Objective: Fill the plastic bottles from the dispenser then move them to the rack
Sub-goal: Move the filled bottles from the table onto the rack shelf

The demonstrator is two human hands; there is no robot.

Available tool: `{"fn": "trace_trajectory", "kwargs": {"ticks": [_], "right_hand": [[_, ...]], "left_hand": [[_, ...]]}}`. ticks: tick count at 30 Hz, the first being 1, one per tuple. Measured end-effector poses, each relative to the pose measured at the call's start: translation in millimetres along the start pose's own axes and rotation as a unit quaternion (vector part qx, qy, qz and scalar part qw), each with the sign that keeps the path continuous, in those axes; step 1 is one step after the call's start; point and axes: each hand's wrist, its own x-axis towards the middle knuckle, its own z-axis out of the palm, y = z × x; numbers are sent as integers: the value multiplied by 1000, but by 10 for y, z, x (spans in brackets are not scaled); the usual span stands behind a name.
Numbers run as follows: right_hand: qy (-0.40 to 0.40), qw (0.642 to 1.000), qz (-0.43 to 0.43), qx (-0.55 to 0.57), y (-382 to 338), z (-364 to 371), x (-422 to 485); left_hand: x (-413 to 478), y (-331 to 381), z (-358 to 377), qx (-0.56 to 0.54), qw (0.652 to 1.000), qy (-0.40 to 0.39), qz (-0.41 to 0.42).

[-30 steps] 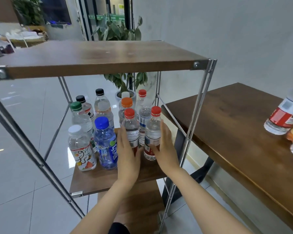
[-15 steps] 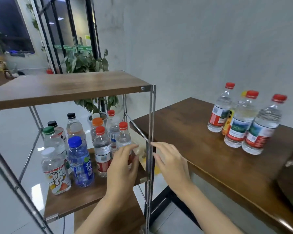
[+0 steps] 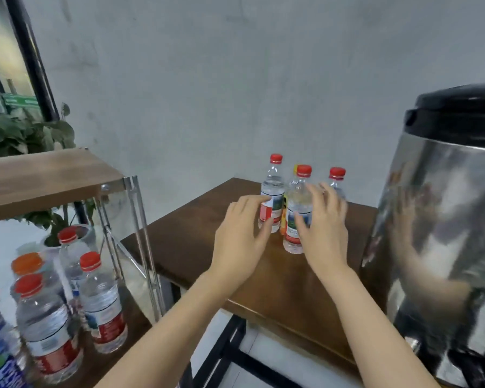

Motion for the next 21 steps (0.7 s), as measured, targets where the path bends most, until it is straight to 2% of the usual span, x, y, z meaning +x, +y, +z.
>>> {"fn": "trace_trajectory", "kwargs": {"ticks": [5,10,12,15,21], "right_hand": [[-20,991,69,-113,244,87,401],[-73,978,120,-152,437,212,622],[-76,978,133,-143,498,262,681],[-77,982,145,-96,586,320,733],[-62,988,140,-17,652,341,728]], "left_hand": [[652,23,576,11,997,-71,24],[1036,-18,1088,60,990,-122,30],[1121,-63,1240,66,988,-133,27],[1153,-149,1406,13,990,-138,12],[1095,-261,1595,-95,992,-88,2]]}}
